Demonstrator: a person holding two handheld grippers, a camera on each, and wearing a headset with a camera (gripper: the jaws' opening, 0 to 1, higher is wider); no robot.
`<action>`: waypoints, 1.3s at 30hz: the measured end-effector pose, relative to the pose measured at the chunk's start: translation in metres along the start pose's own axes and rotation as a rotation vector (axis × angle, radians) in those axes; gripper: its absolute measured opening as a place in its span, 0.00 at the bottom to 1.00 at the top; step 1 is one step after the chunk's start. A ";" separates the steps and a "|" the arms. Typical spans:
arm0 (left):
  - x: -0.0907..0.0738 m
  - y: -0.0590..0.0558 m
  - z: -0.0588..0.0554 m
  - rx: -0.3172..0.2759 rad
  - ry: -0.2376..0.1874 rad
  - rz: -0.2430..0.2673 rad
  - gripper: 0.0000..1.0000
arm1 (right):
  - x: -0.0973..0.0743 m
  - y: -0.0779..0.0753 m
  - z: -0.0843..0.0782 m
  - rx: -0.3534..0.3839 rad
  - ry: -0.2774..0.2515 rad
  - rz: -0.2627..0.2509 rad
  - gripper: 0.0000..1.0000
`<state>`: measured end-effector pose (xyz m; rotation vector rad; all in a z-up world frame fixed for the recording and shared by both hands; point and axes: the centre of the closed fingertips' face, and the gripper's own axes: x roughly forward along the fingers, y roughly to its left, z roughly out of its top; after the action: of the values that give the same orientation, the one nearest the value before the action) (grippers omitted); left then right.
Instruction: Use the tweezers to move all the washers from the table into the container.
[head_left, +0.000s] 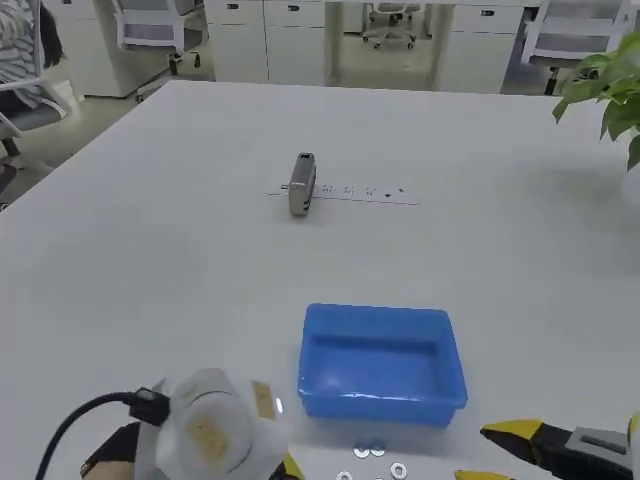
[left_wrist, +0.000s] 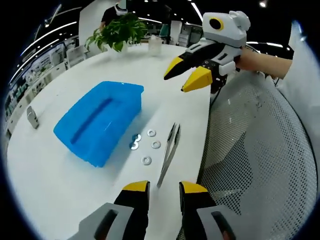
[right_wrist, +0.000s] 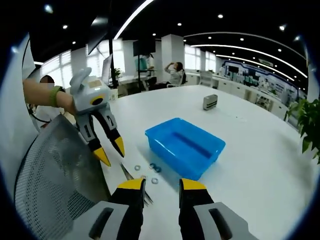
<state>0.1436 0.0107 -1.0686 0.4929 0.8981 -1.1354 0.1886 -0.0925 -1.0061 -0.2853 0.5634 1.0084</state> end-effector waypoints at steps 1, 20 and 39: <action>0.003 0.001 -0.001 0.015 0.017 0.002 0.20 | 0.002 0.002 -0.002 0.001 0.008 0.008 0.23; 0.015 0.011 -0.002 0.227 0.118 0.035 0.01 | 0.022 0.025 -0.025 -0.077 0.127 0.097 0.22; -0.029 -0.003 0.027 0.286 0.022 0.052 0.00 | 0.034 0.045 -0.031 -0.197 0.175 0.185 0.23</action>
<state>0.1464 0.0065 -1.0291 0.7600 0.7403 -1.2187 0.1544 -0.0603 -1.0492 -0.5069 0.6583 1.2285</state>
